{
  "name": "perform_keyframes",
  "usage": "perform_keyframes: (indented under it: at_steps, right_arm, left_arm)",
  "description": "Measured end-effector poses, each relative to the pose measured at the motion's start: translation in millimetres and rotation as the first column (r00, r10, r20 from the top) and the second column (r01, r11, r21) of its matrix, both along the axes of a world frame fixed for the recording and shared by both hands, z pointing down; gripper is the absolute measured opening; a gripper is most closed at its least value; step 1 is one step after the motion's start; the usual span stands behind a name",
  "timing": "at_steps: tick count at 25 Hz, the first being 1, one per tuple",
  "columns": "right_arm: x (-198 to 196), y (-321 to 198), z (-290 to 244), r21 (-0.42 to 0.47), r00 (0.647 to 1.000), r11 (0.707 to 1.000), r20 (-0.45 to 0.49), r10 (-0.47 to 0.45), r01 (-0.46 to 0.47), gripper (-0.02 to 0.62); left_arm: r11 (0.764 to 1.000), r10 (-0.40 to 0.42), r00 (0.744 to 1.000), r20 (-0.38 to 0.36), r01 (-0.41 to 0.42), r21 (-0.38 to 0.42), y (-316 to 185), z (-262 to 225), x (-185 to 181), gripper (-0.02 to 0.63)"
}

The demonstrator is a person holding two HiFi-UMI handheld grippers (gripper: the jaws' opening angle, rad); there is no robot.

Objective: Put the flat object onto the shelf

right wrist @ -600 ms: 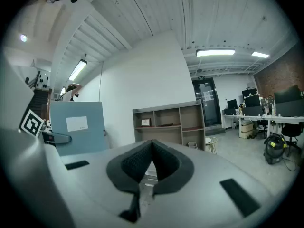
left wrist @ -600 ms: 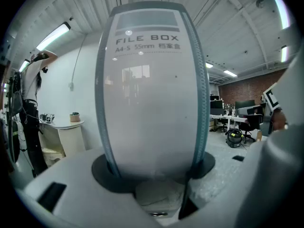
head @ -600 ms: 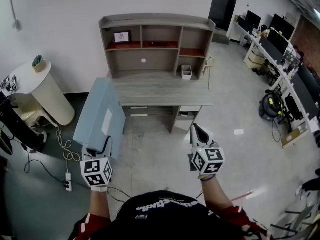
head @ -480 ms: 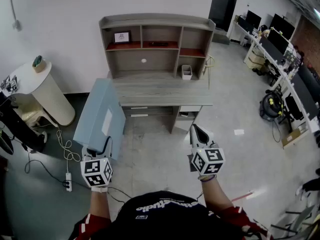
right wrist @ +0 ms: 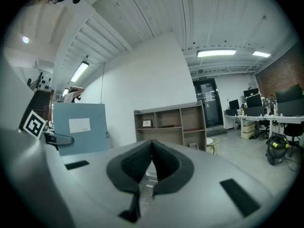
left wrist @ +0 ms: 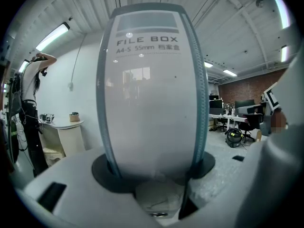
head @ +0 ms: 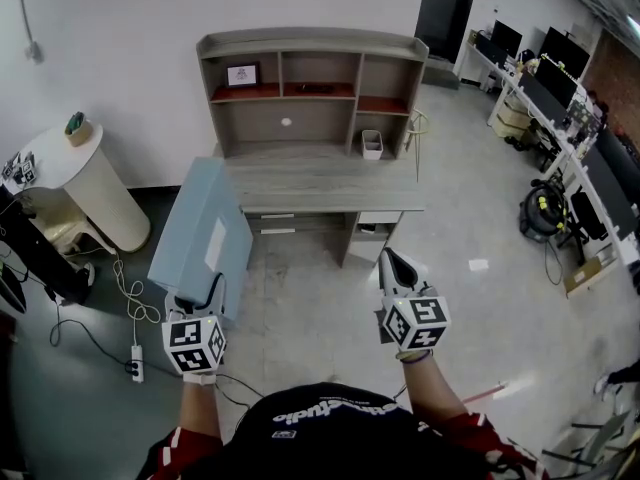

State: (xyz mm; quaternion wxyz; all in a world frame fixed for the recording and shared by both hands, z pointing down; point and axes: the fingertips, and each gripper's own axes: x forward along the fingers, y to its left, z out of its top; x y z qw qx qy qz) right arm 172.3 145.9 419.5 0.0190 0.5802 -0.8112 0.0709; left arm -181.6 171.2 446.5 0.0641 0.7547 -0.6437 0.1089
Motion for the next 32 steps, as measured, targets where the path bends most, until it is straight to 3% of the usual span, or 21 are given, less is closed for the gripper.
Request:
perform_keyframes:
  at_steps: [32]
  right_arm:
    - [46.4,-19.6,33.5,-0.046,0.990,0.990,0.052,-0.130,0.133,-0.002]
  left_arm:
    - [0.994,-0.105,0.994,0.025,0.105,0.001,7.0,4.4,44.5,0.265]
